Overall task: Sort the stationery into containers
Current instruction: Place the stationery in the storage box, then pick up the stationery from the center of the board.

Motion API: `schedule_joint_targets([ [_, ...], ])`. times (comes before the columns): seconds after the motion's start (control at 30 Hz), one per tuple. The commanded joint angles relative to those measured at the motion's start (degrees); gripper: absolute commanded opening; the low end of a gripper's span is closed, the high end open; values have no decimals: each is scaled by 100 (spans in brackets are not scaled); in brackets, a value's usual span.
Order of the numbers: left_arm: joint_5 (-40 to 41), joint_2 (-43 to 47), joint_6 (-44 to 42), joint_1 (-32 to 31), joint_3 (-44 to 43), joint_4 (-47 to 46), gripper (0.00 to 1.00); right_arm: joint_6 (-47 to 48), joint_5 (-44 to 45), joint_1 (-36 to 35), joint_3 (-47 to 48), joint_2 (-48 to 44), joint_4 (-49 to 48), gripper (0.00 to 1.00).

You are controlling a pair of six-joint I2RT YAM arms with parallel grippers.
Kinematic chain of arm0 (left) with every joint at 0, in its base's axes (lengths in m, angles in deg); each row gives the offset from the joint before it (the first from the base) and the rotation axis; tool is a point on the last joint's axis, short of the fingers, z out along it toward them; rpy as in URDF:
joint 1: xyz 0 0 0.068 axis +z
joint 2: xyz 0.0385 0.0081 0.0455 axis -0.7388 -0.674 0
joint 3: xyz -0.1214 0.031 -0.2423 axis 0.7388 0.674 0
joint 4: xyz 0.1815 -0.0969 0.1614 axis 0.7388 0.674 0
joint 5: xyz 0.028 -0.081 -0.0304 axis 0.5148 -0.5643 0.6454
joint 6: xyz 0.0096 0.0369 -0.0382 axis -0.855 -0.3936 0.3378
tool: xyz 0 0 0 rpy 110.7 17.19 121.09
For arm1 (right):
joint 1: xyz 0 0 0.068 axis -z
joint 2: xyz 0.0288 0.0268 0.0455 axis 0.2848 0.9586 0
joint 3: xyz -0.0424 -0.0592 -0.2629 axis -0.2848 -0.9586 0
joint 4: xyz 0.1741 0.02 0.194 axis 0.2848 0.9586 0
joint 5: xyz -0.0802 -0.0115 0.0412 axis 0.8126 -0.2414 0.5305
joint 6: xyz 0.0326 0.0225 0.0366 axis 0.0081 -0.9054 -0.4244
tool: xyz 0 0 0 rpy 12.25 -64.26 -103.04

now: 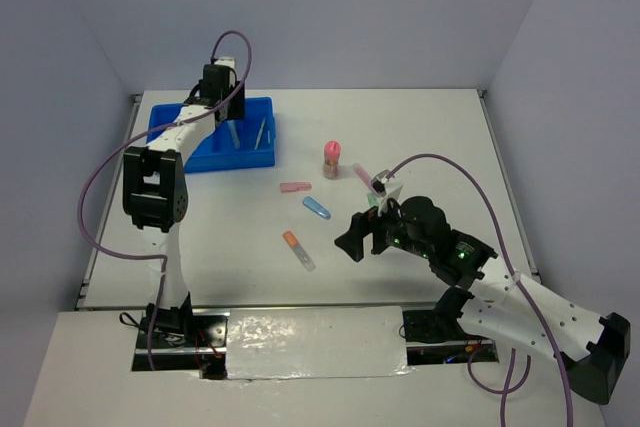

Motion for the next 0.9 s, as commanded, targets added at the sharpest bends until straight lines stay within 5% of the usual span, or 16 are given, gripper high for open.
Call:
schedule_joint_targets([
  [0.0,-222,429,357,32,97,-313,79,109,-59,-48,215,21,-28,100],
  [0.13,14,903,918,32,-174,272,99,74,-59,-39,223,-67,7,100],
  [0.23,164,1570,2104,-46,-158,1211,99,47,90,-48,215,-181,51,100],
  [0.37,776,3000,4011,-756,1540,2215,99,-40,450,-39,320,-313,200,100],
  [0.5,1386,3882,6721,-2276,3311,2508,99,-496,1494,-22,653,-287,814,100],
  [0.57,1308,3989,7203,-3120,3884,2421,99,-901,2196,5,890,-243,1359,100],
  [0.7,1237,3559,8328,-4157,3702,3393,99,-1042,2175,5,936,-295,1572,100],
  [0.87,1159,2602,8384,-4520,3060,3915,99,-1148,1770,-4,725,-304,1379,100],
])
